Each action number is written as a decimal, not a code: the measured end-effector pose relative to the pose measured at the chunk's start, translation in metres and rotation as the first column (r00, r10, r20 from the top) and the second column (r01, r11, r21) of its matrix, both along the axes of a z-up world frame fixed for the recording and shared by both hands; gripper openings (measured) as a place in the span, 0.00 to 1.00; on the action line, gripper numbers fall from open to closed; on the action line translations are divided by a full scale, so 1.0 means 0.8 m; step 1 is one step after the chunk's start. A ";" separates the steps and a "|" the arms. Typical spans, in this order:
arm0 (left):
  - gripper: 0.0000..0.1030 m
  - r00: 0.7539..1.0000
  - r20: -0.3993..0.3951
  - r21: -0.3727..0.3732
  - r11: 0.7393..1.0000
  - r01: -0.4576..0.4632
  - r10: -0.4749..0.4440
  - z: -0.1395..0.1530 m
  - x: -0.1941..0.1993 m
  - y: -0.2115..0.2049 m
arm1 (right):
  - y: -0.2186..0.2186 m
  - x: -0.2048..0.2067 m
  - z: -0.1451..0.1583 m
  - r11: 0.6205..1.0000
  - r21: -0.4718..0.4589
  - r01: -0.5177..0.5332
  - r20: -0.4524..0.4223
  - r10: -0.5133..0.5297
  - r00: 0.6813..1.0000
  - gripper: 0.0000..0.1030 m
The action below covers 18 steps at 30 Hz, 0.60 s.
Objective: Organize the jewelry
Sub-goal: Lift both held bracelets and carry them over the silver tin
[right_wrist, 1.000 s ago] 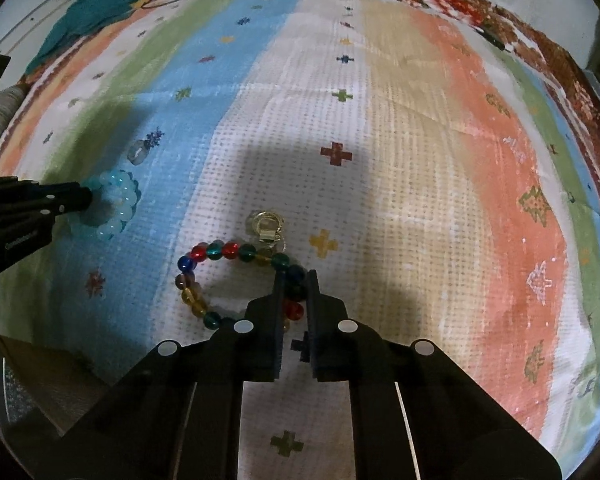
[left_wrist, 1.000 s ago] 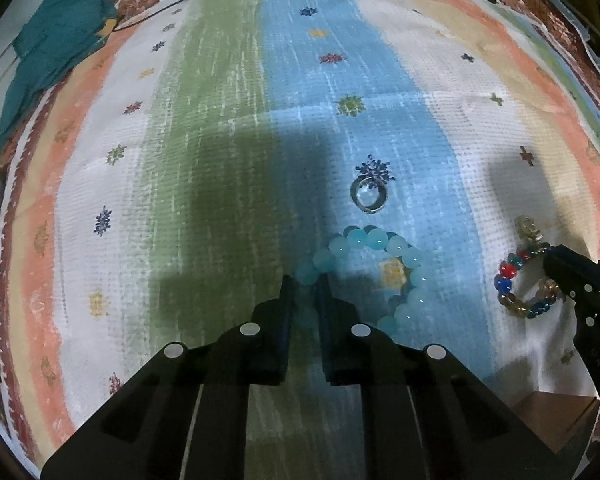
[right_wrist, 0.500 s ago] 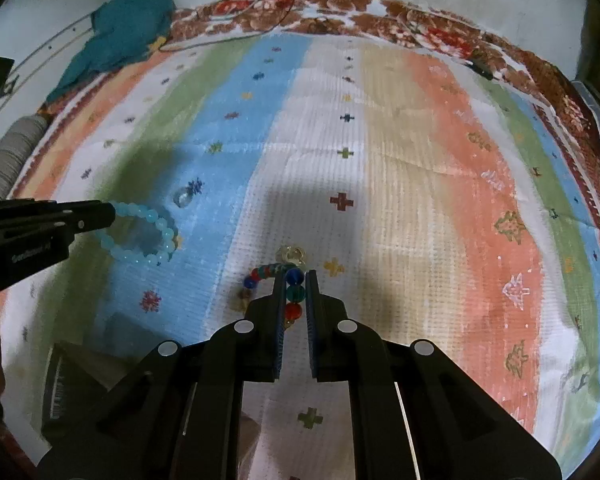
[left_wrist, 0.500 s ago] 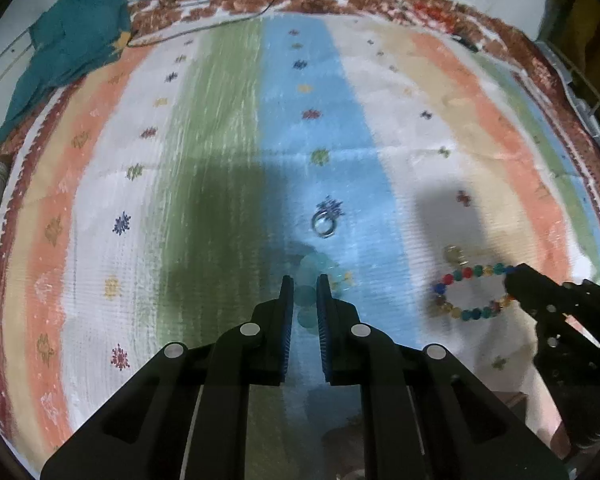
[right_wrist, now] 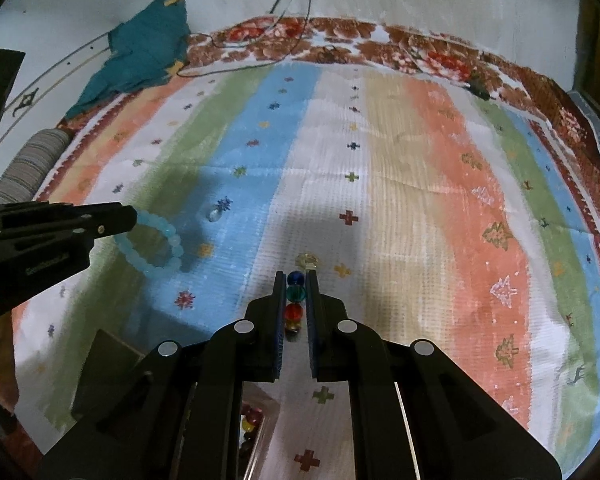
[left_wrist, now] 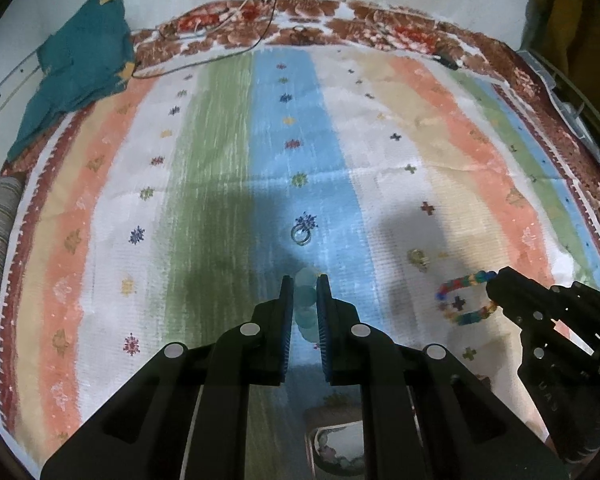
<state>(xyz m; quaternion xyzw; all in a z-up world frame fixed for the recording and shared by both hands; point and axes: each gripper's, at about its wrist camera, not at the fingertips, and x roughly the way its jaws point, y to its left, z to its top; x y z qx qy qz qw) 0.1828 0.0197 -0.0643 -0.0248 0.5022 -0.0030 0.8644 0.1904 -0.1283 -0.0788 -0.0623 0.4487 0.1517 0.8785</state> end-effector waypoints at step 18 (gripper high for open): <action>0.11 0.994 0.105 -0.043 0.998 0.036 -0.031 0.052 -0.052 -0.013 | 0.003 -0.050 0.043 0.998 0.040 -0.050 0.099 0.046 0.994 0.10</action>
